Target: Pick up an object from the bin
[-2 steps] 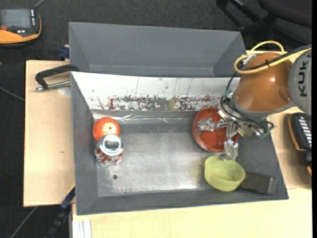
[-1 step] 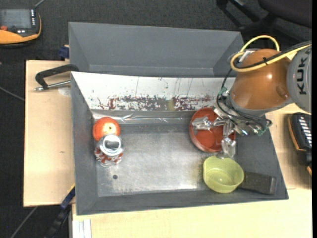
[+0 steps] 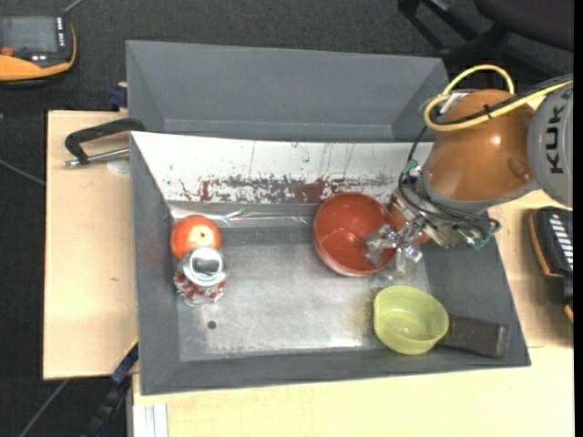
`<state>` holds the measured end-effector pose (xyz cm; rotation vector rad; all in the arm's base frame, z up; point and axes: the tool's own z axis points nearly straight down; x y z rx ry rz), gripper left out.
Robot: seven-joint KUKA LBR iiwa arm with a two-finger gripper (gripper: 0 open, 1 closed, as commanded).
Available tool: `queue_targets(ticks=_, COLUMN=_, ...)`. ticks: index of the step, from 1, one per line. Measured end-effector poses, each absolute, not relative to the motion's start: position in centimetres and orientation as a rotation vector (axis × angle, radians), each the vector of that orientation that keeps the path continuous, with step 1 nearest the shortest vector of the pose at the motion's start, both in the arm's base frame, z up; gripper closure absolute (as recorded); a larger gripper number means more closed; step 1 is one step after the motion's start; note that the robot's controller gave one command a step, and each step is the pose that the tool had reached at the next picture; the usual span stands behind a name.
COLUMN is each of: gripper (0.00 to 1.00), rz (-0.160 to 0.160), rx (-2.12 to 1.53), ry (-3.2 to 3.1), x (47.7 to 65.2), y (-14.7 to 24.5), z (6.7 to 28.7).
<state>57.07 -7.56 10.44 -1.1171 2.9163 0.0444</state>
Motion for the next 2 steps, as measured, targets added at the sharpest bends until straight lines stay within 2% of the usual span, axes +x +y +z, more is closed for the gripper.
queue_targets(ticks=1, gripper=1.0, rz=0.039, rx=-1.299, ry=2.833, x=56.3, y=-14.2, z=7.1)
queue_targets(ticks=2, gripper=1.0, rz=0.033, rx=-1.422, ry=2.766, x=60.5, y=-12.0, z=7.2)
